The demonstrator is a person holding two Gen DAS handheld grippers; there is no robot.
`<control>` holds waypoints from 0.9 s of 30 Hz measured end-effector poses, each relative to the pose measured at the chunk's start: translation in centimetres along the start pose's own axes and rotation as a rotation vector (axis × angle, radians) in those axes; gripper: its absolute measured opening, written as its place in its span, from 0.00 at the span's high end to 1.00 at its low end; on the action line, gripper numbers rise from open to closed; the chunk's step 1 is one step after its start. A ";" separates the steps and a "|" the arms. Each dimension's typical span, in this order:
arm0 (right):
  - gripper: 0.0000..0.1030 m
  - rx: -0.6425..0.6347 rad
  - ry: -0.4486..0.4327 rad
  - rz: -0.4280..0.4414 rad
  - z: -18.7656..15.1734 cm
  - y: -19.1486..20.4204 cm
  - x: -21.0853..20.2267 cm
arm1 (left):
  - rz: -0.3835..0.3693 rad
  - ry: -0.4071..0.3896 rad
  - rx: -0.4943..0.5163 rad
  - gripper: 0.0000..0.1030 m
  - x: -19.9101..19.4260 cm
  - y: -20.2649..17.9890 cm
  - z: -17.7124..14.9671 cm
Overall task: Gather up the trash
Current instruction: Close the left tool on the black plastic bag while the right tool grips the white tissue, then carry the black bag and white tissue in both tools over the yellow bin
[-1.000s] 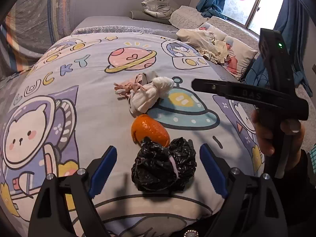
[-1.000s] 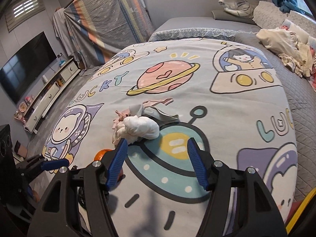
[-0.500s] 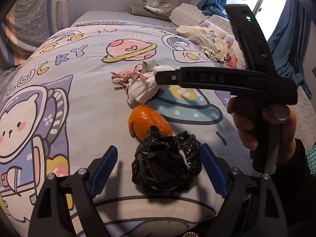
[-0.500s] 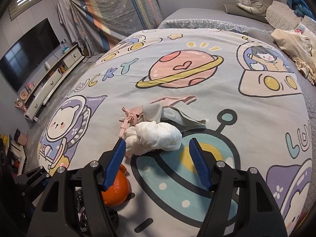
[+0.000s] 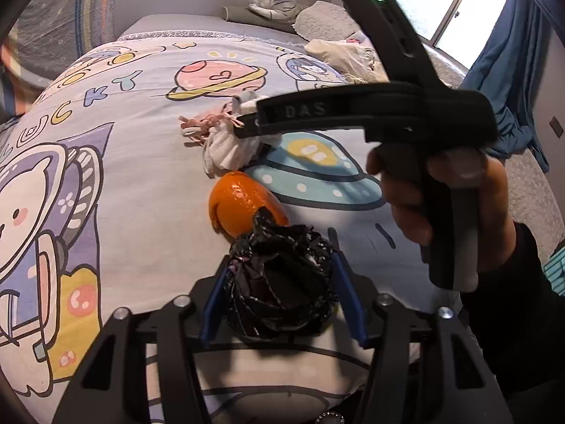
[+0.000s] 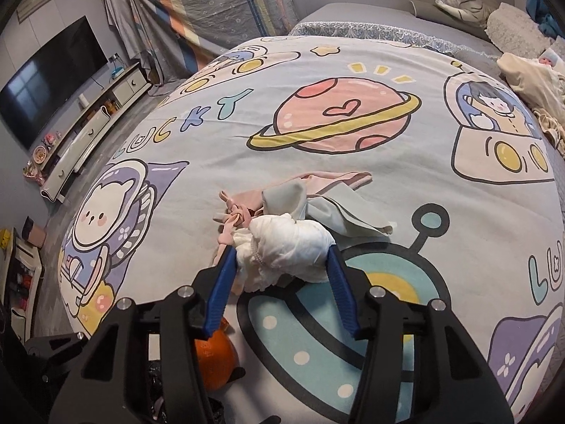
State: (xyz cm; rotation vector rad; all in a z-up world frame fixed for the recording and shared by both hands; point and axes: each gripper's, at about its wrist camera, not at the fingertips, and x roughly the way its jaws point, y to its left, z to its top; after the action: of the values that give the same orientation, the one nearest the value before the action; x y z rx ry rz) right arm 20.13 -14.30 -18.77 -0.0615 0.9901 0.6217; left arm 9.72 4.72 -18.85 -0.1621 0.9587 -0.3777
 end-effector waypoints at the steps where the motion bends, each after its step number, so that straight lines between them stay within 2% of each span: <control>1: 0.57 0.004 0.004 0.001 0.1 -0.1 0.1 | 0.002 -0.004 0.008 0.53 -0.1 -0.2 -0.1; 8: 0.67 0.003 -0.050 -0.022 1.1 -0.1 -0.1 | -0.019 -0.018 0.011 0.61 -0.8 -0.2 -0.3; 16: 0.68 0.050 -0.113 -0.066 4.0 -1.8 -0.1 | -0.035 -0.032 -0.035 0.62 -1.9 1.8 -0.2; 21: 0.68 0.085 -0.145 -0.104 5.9 -3.6 0.0 | -0.023 -0.054 -0.067 0.62 -2.6 3.1 0.3; 27: 0.68 0.123 -0.182 -0.127 6.7 -5.5 -0.9 | 0.003 -0.092 -0.096 0.63 -4.2 4.7 1.1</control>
State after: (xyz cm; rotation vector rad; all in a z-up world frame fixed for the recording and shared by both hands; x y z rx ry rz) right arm 27.73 -17.08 -15.54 0.0398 0.8391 0.4406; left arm 9.59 10.60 -16.40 -0.2631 0.8865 -0.3190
